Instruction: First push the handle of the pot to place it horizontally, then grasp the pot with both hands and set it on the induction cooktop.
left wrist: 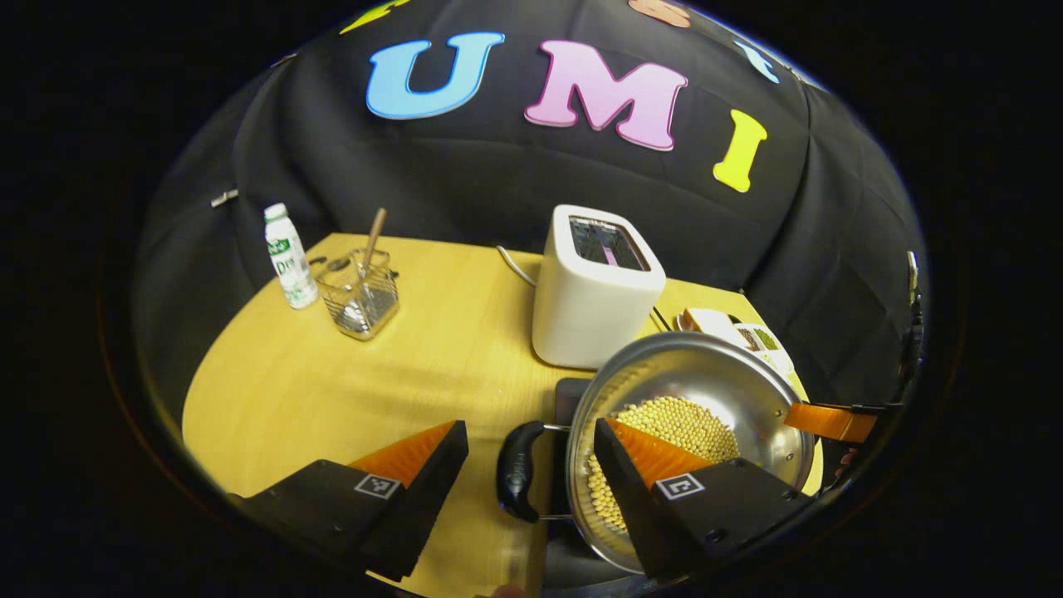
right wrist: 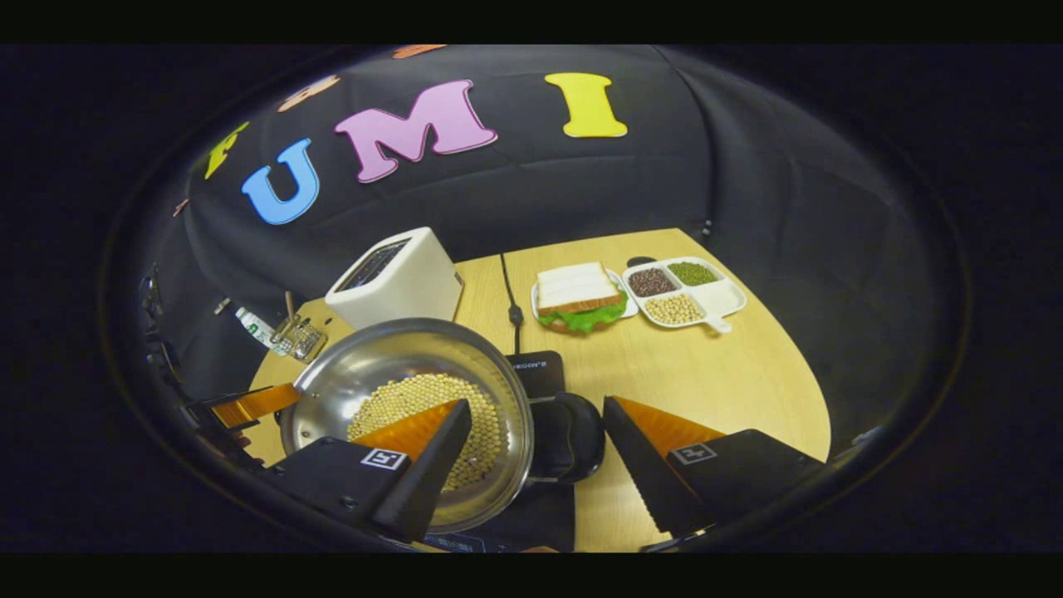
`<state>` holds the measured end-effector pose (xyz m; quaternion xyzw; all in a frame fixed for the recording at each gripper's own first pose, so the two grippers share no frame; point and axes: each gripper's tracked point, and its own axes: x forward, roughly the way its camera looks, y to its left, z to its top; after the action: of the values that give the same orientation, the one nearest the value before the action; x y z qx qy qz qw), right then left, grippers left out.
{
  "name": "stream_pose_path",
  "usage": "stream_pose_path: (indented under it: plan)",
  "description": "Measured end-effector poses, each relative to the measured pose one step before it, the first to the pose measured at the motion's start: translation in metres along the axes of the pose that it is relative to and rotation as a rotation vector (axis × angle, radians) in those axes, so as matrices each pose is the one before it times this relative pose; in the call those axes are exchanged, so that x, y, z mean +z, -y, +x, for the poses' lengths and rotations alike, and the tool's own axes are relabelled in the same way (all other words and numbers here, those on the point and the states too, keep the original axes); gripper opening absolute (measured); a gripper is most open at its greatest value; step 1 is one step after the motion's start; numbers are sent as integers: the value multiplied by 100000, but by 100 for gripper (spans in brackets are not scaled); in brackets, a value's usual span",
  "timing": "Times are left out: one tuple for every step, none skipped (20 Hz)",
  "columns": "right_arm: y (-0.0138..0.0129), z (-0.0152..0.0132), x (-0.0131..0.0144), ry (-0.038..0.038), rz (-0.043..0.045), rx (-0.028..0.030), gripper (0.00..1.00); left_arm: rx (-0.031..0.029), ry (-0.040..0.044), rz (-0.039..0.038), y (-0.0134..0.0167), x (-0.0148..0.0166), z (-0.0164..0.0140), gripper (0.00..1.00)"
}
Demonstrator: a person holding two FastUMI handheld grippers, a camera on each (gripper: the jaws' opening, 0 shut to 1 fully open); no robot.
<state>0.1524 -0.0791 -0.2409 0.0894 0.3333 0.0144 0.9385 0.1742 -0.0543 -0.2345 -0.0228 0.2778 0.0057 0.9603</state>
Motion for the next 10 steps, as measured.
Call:
stream_pose_path:
  plan:
    - [-21, -879, 471, 2537, -533, -714, 99, 2755, 2468, 442, -701, 674, -991, 95]
    - [60, -1081, 781, 3341, -837, -818, 99, 1002, 2584, -563, -377, 676, -935, 96]
    - [74, -1100, 797, 3466, -884, -871, 99, -210, 2861, -1100, -54, 830, -1103, 95]
    - [84, -1127, 1014, 3956, -732, -495, 99, -595, 2890, -1080, 41, 904, -1335, 95]
    - [-150, -1305, 1030, 4225, -572, -151, 99, -381, 3199, -732, -38, 1046, -1378, 95]
    - [-28, -1386, 1220, 4054, -452, -397, 99, -359, 2956, -43, -96, 856, -1484, 95]
    - [25, -1491, 1188, 4353, -400, -396, 99, -110, 3166, 678, -105, 1173, -1574, 95]
    - [57, -1507, 1419, 4524, -503, -797, 99, 400, 3082, 1091, -217, 1129, -1569, 95]
    - [-44, -1537, 1438, 4637, -508, -545, 99, 318, 3195, 1248, -341, 1104, -1566, 95]
    - [-36, -1426, 1379, 4491, -573, -411, 98, 88, 3177, 951, -203, 992, -1499, 95]
